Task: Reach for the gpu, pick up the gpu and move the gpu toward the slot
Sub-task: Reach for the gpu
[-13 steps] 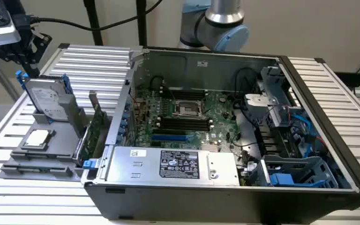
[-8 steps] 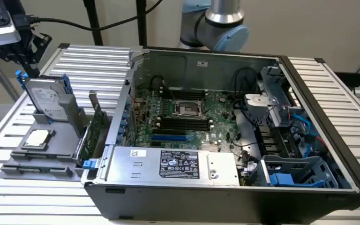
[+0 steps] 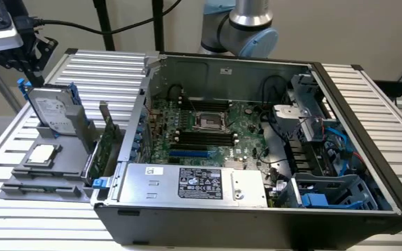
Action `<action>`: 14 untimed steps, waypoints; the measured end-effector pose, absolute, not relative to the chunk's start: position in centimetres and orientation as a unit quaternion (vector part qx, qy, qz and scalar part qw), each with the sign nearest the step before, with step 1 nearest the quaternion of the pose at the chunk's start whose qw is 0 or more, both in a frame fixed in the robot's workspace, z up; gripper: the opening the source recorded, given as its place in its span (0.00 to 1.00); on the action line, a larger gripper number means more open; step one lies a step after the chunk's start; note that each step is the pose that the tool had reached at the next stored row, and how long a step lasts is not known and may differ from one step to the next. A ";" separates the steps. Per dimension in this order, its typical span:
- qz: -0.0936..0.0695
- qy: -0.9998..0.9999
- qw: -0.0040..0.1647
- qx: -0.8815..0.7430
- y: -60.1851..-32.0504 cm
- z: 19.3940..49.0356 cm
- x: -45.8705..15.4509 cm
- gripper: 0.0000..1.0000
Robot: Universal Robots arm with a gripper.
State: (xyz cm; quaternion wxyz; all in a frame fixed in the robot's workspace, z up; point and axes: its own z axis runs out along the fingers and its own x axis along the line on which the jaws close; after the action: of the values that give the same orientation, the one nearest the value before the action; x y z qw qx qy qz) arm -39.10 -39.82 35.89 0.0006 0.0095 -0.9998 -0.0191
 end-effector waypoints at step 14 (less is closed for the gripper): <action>-0.019 -1.000 0.003 0.009 -43.7 35.9 -34.9 0.11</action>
State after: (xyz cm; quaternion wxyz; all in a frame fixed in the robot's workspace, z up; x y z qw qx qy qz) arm -34.90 -43.67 35.86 0.0032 0.0095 -0.9998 -0.0192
